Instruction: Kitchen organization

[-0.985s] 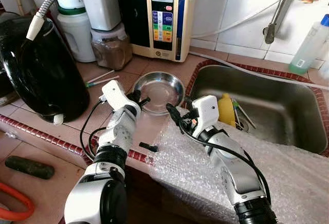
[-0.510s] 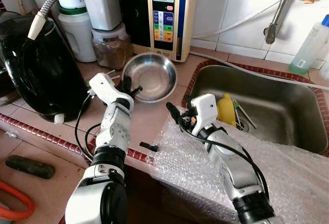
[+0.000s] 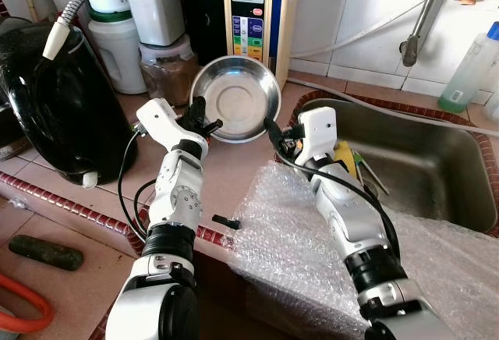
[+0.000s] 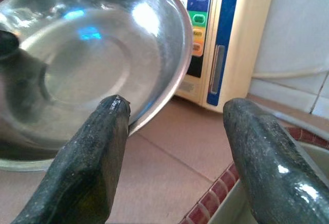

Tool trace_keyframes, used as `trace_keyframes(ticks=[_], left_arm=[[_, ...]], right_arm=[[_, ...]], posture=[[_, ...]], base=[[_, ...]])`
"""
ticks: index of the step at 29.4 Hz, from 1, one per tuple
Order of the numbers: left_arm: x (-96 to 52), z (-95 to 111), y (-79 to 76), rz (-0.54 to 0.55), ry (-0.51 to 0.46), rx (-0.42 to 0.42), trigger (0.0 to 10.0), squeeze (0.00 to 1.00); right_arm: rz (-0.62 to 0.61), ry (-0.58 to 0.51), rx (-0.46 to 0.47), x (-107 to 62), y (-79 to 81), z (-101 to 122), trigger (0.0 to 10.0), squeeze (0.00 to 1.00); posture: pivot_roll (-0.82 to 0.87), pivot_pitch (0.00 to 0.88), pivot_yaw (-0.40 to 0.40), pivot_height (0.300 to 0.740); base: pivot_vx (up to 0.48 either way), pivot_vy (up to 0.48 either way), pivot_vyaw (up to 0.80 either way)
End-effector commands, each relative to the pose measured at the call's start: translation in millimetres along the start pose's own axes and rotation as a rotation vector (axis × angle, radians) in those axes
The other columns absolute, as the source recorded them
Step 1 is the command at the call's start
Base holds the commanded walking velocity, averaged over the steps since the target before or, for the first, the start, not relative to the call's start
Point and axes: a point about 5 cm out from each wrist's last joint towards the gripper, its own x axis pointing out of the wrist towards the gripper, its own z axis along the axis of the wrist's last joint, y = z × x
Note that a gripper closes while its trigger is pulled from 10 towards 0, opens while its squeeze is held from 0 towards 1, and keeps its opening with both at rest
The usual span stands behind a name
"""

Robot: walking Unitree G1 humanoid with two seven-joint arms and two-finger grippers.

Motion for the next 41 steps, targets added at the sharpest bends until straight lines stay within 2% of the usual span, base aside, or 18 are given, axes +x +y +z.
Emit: trace_keyframes(ticks=[1, 7, 15, 24, 28, 29, 30, 32, 33, 37, 41], left_arm=[[-3.0, -6.5, -9.6, -0.057, 0.014, -0.026, 0.0, 0.00], [-6.0, -10.6, -21.8, -0.127, 0.031, -0.057, 0.0, 0.00], [-10.4, -18.3, -36.2, -0.218, 0.075, -0.080, 0.0, 0.00], [-15.8, -26.4, -46.9, -0.285, 0.119, -0.079, 0.0, 0.00], [-16.5, -28.0, -48.9, -0.295, 0.131, -0.082, 0.0, 0.00], [-16.5, -28.0, -48.9, -0.295, 0.131, -0.082, 0.0, 0.00], [-17.0, -29.0, -48.5, -0.291, 0.141, -0.086, 0.0, 0.00], [-17.2, -29.1, -48.6, -0.297, 0.143, -0.085, 0.0, 0.00], [-17.8, -30.0, -48.7, -0.303, 0.154, -0.076, 0.0, 0.00], [-18.1, -32.0, -47.0, -0.285, 0.165, -0.075, 0.0, 0.00], [-17.8, -31.2, -45.6, -0.276, 0.167, -0.071, 0.0, 0.00]], right_arm=[[-0.088, -0.009, -0.004, 2.2, -14.7, 4.2, 10.0, 0.00], [-0.178, -0.010, 0.092, 6.4, -30.9, 3.9, 10.0, 0.00], [-0.209, -0.012, 0.152, 10.2, -36.9, 3.8, 10.0, 0.00], [-0.157, -0.044, 0.173, 15.8, -29.4, 10.6, 10.0, 0.00], [-0.140, -0.048, 0.209, 16.8, -26.9, 11.1, 10.0, 0.00], [-0.140, -0.048, 0.209, 16.8, -26.9, 11.1, 10.0, 0.00], [-0.118, -0.056, 0.250, 17.9, -24.1, 13.0, 10.0, 0.00], [-0.107, -0.060, 0.252, 18.1, -22.9, 13.7, 10.0, 0.00], [-0.066, -0.075, 0.270, 18.4, -18.2, 15.7, 10.0, 0.00], [-0.014, -0.104, 0.279, 18.9, -10.8, 20.8, 10.0, 0.00], [0.018, -0.141, 0.291, 15.2, -9.9, 26.1, 10.0, 0.00]], posture=[[0.04, 0.000, 0.047, 0.740], [0.04, 0.000, 0.050, 0.740], [0.04, 0.000, 0.048, 0.740], [0.04, 0.000, 0.047, 0.740], [0.04, 0.000, 0.047, 0.740], [0.04, 0.000, 0.047, 0.740], [0.04, 0.000, 0.047, 0.740], [0.04, 0.000, 0.047, 0.740], [0.04, 0.000, 0.047, 0.740], [0.04, 0.000, 0.048, 0.740], [0.04, 0.000, 0.046, 0.740]], base=[[0.000, 0.000, 0.00], [0.000, 0.000, 0.00], [0.000, 0.000, 0.00], [0.000, 0.000, 0.00], [0.000, 0.000, 0.00], [0.000, 0.000, 0.00], [0.000, 0.000, 0.00], [0.000, 0.000, 0.00], [0.000, 0.000, 0.00], [0.000, 0.000, 0.00], [0.000, 0.000, 0.00]])
